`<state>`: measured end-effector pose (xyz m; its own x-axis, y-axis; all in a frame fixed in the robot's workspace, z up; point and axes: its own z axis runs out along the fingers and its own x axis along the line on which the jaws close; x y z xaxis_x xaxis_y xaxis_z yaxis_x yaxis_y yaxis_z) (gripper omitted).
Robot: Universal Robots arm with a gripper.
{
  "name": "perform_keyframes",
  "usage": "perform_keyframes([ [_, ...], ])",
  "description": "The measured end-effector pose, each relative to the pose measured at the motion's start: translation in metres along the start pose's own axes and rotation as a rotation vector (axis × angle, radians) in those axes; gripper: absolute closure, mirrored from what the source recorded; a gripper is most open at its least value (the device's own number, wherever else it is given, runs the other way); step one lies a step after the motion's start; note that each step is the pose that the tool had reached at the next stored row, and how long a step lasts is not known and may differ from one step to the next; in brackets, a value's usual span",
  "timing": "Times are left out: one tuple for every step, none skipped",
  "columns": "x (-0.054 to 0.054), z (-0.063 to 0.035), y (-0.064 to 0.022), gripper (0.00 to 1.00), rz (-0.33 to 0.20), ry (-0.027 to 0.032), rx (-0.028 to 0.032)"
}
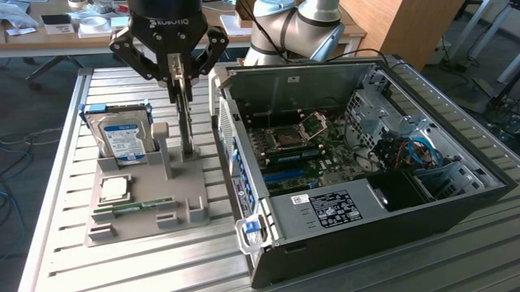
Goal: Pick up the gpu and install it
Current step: 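Pick up the gpu and move the gpu toward the slot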
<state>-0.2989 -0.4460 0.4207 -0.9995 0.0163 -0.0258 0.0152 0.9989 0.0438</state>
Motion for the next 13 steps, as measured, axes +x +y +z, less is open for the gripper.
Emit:
perform_keyframes([
  [0.0, -0.0007, 0.0, 0.73, 0.0, -0.0002, -0.0001],
  [0.0, -0.0007, 0.0, 0.73, 0.0, -0.0002, -0.0001],
  [0.0, -0.0007, 0.0, 0.73, 0.0, -0.0003, -0.0001],
  [-0.0001, -0.0008, 0.0, 0.73, 0.0, -0.0002, 0.0],
  [-0.0001, -0.0008, 0.0001, 0.73, 0.0, -0.0001, 0.0],
  [-0.0001, -0.0008, 0.0001, 0.73, 0.0, -0.0001, 0.0],
  [-0.0002, -0.0008, 0.0001, 0.73, 0.0, 0.0, 0.0001],
  [-0.001, -0.0009, 0.0001, 0.73, 0.0, 0.0001, 0.0002],
  [-0.002, -0.0009, 0.0001, 0.73, 0.0, 0.0001, 0.0001],
  [-0.0035, -0.0008, 0.0001, 0.73, 0.0, 0.0, 0.0001],
  [-0.0053, -0.0007, 0.0001, 0.73, 0.0, 0.0, 0.0],
  [-0.0074, -0.0007, 0.0001, 0.73, 0.0, 0.0, 0.0001],
  [-0.0098, -0.0006, 0.0002, 0.73, 0.0, -0.0001, -0.0001],
])
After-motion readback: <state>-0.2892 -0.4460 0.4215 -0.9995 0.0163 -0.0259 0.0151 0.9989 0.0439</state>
